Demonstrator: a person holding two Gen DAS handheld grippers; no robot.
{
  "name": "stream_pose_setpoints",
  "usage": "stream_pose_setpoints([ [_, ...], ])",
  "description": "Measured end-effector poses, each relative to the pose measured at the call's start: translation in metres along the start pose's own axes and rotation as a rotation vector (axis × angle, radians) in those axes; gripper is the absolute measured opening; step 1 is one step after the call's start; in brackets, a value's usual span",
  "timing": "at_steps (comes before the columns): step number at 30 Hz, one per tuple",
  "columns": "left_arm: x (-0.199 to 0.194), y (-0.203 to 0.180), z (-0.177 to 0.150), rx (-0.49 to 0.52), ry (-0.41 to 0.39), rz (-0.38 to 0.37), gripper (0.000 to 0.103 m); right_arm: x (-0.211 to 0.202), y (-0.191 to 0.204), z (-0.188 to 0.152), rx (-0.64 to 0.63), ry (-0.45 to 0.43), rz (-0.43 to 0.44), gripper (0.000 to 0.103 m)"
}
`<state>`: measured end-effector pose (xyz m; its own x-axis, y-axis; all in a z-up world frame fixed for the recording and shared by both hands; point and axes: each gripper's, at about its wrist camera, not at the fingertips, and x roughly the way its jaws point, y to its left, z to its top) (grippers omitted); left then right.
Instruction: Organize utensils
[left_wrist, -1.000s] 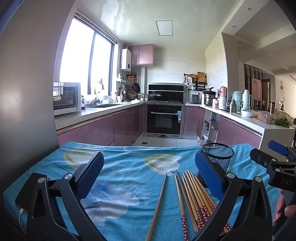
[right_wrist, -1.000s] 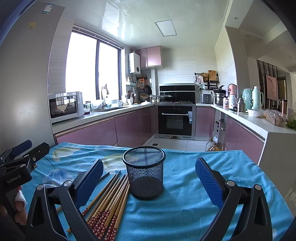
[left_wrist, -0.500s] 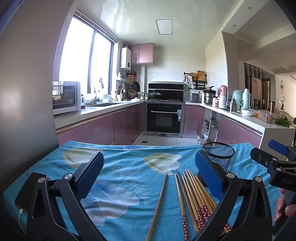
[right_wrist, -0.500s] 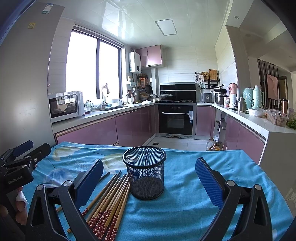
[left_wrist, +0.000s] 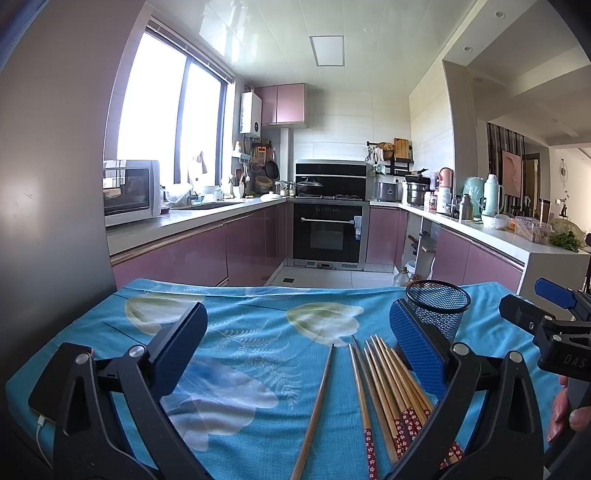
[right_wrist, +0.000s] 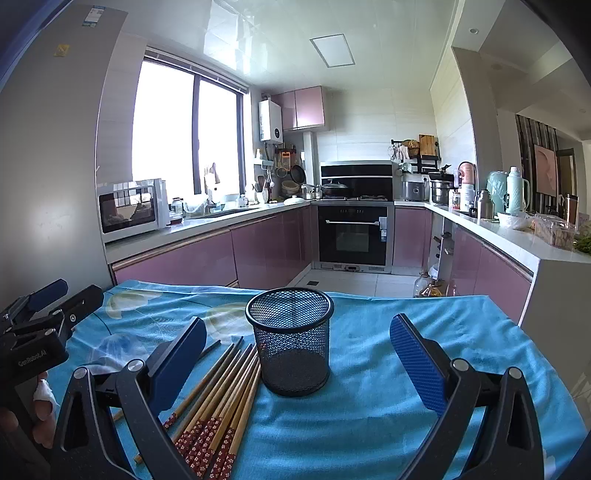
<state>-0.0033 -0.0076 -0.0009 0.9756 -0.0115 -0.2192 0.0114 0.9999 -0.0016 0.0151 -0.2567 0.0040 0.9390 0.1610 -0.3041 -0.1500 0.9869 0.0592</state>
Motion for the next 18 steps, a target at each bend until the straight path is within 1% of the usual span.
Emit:
stream_pose_setpoints([
  [7, 0.003, 0.002, 0.001, -0.001, 0.016, 0.000, 0.097, 0.003, -0.001, -0.001, 0.004, 0.017, 0.009, 0.096],
  [10, 0.004, 0.004, 0.001, 0.000, 0.028, -0.003, 0.097, 0.007, 0.000, -0.003, -0.002, 0.043, 0.021, 0.096],
  [12, 0.006, 0.006, 0.001, 0.004, 0.041, -0.005, 0.097, 0.012, 0.002, -0.005, -0.015, 0.082, 0.036, 0.096],
  [14, 0.010, 0.011, 0.000, 0.013, 0.061, 0.000, 0.097, 0.021, 0.005, -0.008, -0.027, 0.142, 0.058, 0.096],
  [16, 0.016, 0.016, -0.002, 0.022, 0.099, 0.007, 0.097, 0.035, 0.009, -0.014, -0.051, 0.225, 0.065, 0.096],
  [18, 0.027, 0.021, -0.005, 0.039, 0.159, 0.009, 0.097, 0.046, 0.013, -0.021, -0.067, 0.286, 0.077, 0.094],
])
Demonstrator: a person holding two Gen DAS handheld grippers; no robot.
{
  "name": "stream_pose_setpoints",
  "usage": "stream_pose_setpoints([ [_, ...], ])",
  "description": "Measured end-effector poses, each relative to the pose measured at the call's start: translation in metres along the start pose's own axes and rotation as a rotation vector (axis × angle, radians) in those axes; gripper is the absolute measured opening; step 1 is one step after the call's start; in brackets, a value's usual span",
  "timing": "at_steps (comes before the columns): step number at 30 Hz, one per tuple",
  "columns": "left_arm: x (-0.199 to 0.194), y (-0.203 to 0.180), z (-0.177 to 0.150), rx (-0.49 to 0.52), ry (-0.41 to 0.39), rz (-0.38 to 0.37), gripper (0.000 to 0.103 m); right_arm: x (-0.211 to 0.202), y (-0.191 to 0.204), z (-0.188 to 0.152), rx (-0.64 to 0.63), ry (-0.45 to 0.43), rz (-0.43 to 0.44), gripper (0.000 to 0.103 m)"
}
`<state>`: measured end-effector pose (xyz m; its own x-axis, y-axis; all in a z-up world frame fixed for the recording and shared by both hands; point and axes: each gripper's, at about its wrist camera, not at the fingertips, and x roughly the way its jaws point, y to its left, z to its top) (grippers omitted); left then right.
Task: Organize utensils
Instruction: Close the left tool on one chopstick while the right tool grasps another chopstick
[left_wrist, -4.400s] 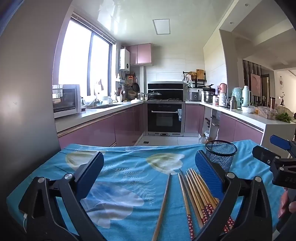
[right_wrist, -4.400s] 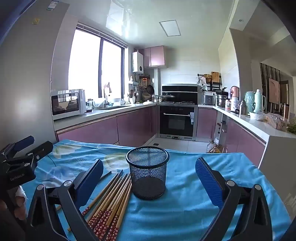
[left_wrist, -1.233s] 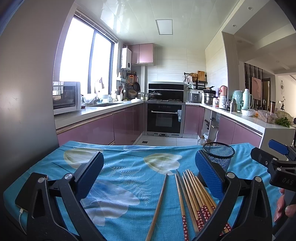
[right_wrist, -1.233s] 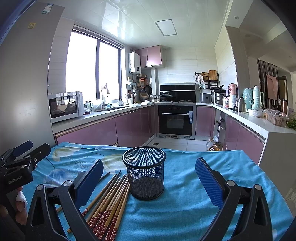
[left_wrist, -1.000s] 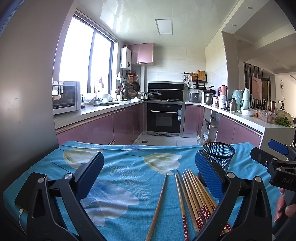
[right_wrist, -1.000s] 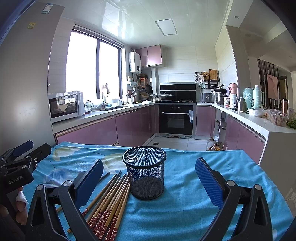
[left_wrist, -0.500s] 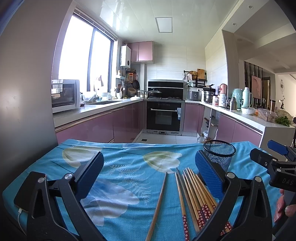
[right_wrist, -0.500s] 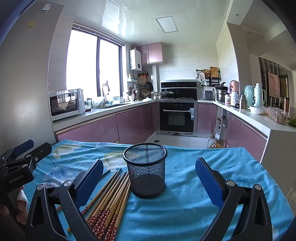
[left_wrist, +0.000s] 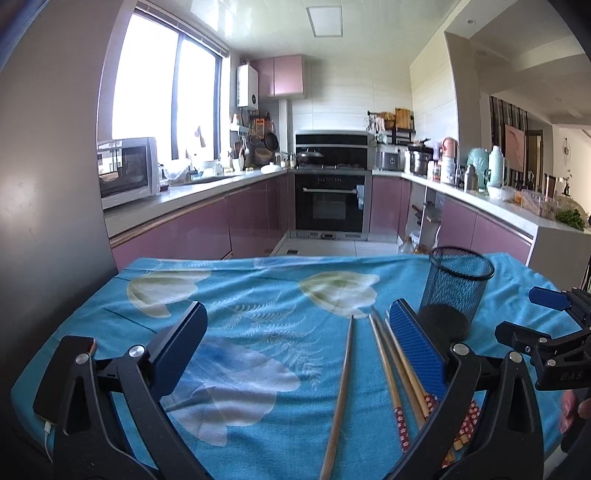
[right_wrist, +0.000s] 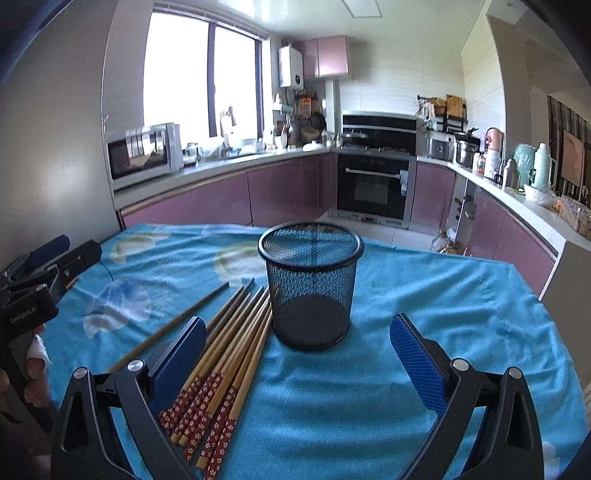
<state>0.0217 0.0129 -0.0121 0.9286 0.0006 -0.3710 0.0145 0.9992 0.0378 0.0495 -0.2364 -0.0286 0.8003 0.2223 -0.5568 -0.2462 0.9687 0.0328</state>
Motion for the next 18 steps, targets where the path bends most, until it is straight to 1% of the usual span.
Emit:
stream_pose_setpoints([
  [2, 0.015, 0.002, -0.004, 0.037, 0.072, 0.021, 0.097, 0.012, 0.004, -0.003, -0.012, 0.056, 0.013, 0.089],
  [3, 0.022, 0.003, -0.007, 0.054, 0.106, 0.017, 0.097, 0.018, 0.006, -0.004, -0.016, 0.089, 0.021, 0.083],
  [5, 0.034, 0.004, -0.011, 0.072, 0.158, -0.004, 0.097, 0.030, 0.010, -0.007, -0.028, 0.138, 0.036, 0.079],
  [6, 0.038, 0.003, -0.013, 0.085, 0.178, -0.019, 0.097, 0.035, 0.013, -0.008, -0.035, 0.154, 0.036, 0.074],
  [7, 0.043, 0.001, -0.015, 0.095, 0.189, -0.026, 0.097, 0.039, 0.015, -0.010, -0.042, 0.174, 0.036, 0.068],
  [9, 0.052, -0.003, -0.020, 0.112, 0.213, -0.044, 0.093, 0.047, 0.016, -0.011, -0.048, 0.210, 0.033, 0.059],
  [11, 0.061, -0.007, -0.023, 0.126, 0.243, -0.070, 0.087, 0.054, 0.016, -0.013, -0.043, 0.249, 0.044, 0.056],
  [13, 0.068, -0.012, -0.025, 0.141, 0.277, -0.099, 0.085, 0.058, 0.016, -0.014, -0.038, 0.280, 0.058, 0.051],
  [14, 0.072, -0.014, -0.027, 0.149, 0.292, -0.111, 0.082, 0.060, 0.017, -0.014, -0.041, 0.292, 0.063, 0.051],
  [15, 0.076, -0.016, -0.028, 0.156, 0.303, -0.120, 0.080, 0.062, 0.018, -0.015, -0.045, 0.299, 0.064, 0.050],
  [17, 0.083, -0.020, -0.031, 0.170, 0.327, -0.142, 0.072, 0.065, 0.018, -0.013, -0.042, 0.307, 0.067, 0.049],
  [18, 0.088, -0.021, -0.032, 0.174, 0.342, -0.155, 0.071, 0.066, 0.017, -0.012, -0.042, 0.311, 0.070, 0.046],
])
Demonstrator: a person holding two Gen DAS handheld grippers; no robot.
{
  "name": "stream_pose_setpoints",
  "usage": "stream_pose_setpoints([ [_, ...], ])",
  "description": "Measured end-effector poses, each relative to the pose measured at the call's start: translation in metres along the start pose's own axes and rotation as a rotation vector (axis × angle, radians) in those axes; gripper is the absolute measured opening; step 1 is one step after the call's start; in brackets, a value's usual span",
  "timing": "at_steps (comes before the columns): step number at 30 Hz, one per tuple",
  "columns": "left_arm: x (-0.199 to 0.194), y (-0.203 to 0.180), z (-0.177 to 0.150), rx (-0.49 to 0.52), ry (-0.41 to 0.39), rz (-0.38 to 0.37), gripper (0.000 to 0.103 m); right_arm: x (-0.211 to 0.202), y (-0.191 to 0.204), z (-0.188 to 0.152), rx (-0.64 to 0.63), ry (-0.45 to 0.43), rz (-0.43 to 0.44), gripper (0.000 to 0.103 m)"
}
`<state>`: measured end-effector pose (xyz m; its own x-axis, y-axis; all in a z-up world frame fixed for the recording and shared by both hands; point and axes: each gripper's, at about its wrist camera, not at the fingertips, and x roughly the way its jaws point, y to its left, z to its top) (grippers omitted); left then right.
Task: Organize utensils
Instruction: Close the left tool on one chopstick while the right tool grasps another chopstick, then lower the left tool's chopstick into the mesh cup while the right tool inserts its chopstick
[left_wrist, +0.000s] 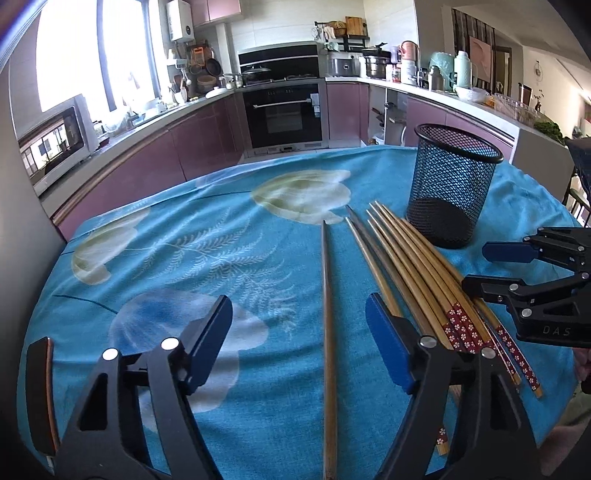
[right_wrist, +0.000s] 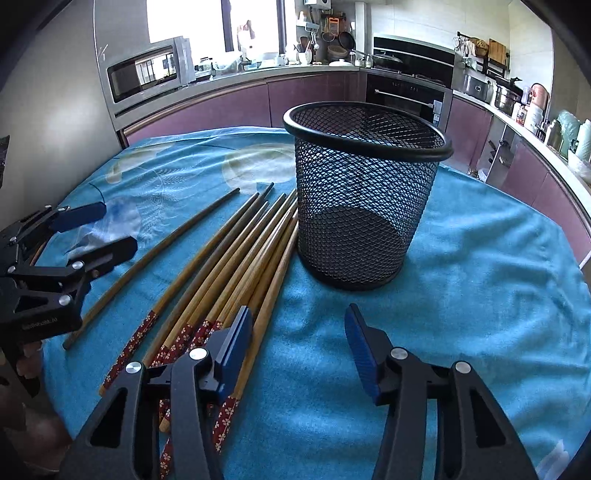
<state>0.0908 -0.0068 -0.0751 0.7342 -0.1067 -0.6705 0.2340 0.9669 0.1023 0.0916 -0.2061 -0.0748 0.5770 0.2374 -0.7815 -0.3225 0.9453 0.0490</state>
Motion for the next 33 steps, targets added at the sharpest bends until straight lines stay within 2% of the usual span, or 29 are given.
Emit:
stream_pose_setpoints([
  [3, 0.010, -0.002, 0.002, 0.003, 0.040, -0.028, 0.067, 0.006, 0.002, 0.002, -0.017, 0.023, -0.001, 0.045],
  [8, 0.030, -0.002, 0.005, -0.017, 0.110, -0.079, 0.053, 0.011, 0.003, 0.009, -0.015, 0.026, 0.008, 0.044],
  [12, 0.045, -0.004, 0.008, -0.038, 0.146, -0.118, 0.041, 0.013, -0.004, 0.012, 0.019, 0.031, 0.061, 0.019],
  [13, 0.047, -0.004, 0.009, -0.038, 0.148, -0.121, 0.033, 0.013, -0.006, 0.012, 0.029, 0.032, 0.073, 0.013],
  [15, 0.051, -0.004, 0.011, -0.053, 0.153, -0.133, 0.023, 0.013, -0.012, 0.012, 0.063, 0.036, 0.109, 0.006],
  [17, 0.048, -0.002, 0.011, -0.080, 0.160, -0.155, 0.009, 0.011, -0.017, 0.011, 0.092, 0.035, 0.138, 0.006],
  [24, 0.039, 0.006, 0.012, -0.150, 0.152, -0.203, 0.008, -0.008, -0.017, 0.010, 0.081, -0.018, 0.174, 0.006],
  [33, -0.033, 0.011, 0.044, -0.166, -0.002, -0.356, 0.008, -0.067, -0.027, 0.027, 0.074, -0.201, 0.275, 0.006],
])
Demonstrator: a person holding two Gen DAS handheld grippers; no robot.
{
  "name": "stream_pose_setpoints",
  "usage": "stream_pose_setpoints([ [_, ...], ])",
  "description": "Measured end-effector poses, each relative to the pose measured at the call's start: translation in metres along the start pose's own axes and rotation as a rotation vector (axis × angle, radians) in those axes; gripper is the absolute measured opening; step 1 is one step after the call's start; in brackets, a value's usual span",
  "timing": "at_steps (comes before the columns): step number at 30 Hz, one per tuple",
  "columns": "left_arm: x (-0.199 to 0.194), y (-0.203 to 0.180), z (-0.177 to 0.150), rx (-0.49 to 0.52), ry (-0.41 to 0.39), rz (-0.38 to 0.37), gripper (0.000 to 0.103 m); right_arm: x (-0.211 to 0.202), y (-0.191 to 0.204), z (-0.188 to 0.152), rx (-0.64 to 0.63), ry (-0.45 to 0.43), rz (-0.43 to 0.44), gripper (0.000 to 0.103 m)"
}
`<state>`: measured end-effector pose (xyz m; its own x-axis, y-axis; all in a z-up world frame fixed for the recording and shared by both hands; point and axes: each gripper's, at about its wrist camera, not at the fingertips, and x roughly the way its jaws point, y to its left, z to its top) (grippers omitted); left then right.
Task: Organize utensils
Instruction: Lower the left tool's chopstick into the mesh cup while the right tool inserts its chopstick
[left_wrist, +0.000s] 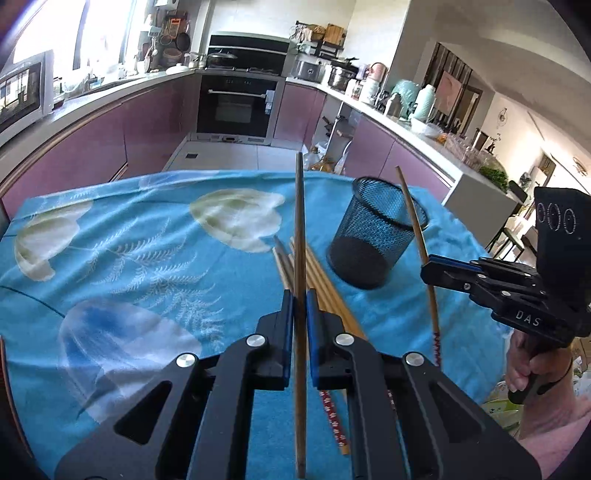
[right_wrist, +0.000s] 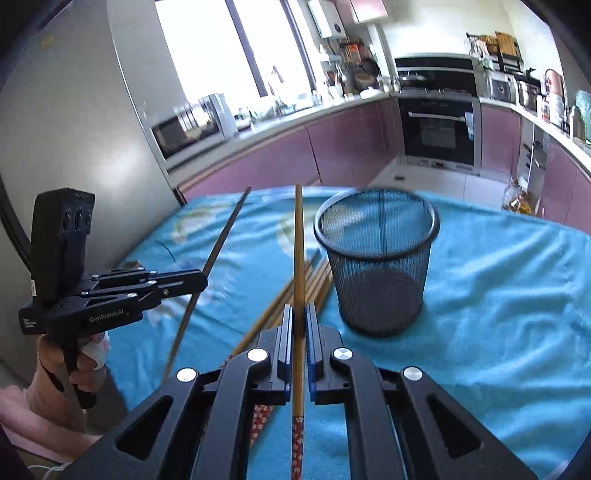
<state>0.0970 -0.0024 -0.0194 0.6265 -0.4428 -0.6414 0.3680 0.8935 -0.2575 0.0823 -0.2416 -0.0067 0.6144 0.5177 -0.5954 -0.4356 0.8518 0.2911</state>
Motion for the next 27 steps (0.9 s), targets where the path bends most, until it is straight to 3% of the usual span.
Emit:
stream_pose_setpoints([
  [6, -0.041, -0.019, 0.027, 0.010, -0.090, -0.101, 0.008, -0.029, -0.004, 0.022, -0.002, -0.115, 0.030, 0.005],
  [16, -0.092, -0.051, 0.086, 0.014, -0.269, -0.167, 0.008, -0.064, -0.010, 0.071, -0.056, -0.265, 0.010, 0.005],
  [22, -0.094, -0.075, 0.127, 0.032, -0.344, -0.171, 0.008, -0.079, -0.016, 0.097, -0.073, -0.327, -0.027, 0.005],
  [27, -0.070, -0.094, 0.146, 0.057, -0.322, -0.136, 0.008, -0.070, -0.029, 0.105, -0.075, -0.314, -0.061, 0.005],
])
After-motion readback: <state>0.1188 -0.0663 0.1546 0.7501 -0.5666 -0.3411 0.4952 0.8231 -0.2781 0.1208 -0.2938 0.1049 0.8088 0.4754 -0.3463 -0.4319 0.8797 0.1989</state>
